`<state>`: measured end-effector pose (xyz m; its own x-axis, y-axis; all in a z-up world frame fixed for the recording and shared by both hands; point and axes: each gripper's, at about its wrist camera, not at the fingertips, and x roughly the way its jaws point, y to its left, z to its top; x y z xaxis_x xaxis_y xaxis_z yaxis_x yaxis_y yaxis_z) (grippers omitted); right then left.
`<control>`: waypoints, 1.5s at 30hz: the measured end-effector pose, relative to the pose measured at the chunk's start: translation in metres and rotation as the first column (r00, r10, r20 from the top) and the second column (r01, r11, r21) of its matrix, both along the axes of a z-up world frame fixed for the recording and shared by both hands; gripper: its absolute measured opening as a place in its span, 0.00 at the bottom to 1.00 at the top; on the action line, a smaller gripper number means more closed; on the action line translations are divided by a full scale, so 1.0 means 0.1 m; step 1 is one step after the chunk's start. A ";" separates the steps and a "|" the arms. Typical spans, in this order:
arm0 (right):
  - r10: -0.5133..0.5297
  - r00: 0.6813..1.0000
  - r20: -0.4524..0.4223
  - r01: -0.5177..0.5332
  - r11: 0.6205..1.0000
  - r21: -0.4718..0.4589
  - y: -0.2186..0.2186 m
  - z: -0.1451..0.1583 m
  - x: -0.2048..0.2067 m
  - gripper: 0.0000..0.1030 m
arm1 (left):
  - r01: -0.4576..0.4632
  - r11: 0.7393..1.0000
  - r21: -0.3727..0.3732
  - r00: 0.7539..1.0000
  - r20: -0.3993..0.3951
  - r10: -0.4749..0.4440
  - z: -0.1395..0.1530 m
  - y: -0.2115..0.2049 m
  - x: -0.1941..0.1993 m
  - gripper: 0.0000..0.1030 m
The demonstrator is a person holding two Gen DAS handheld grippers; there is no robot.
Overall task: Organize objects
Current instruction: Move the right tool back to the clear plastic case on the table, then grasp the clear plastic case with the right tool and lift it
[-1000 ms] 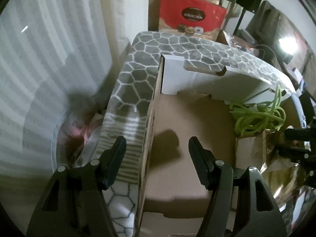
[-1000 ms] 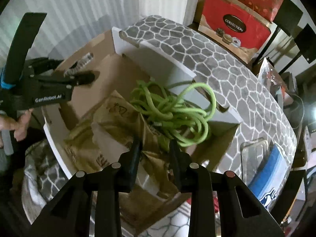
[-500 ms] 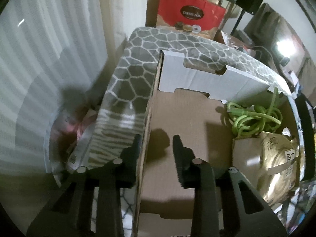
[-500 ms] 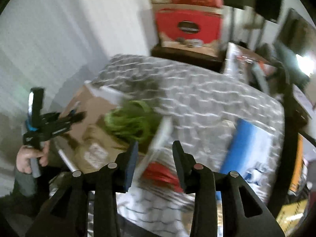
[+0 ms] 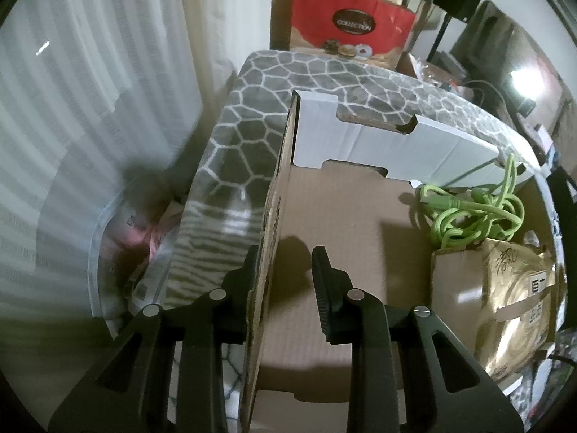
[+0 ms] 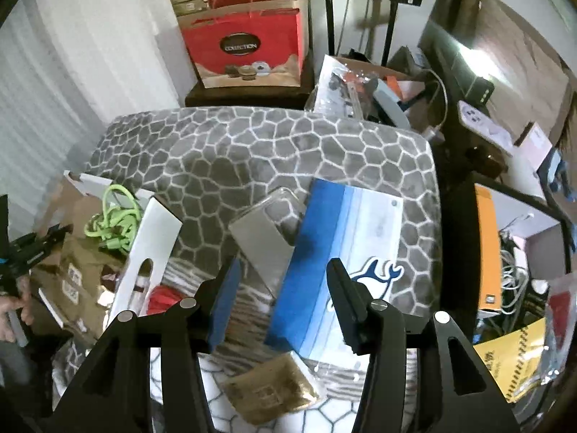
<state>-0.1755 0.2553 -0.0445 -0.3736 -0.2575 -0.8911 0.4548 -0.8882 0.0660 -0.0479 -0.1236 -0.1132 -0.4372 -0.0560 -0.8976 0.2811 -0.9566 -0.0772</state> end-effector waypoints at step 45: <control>-0.249 0.955 0.162 0.266 0.960 -0.092 -0.57 -0.70 -0.81 0.12 | 0.003 1.000 0.022 1.000 -0.002 -0.003 0.01 0.00 -0.01 0.28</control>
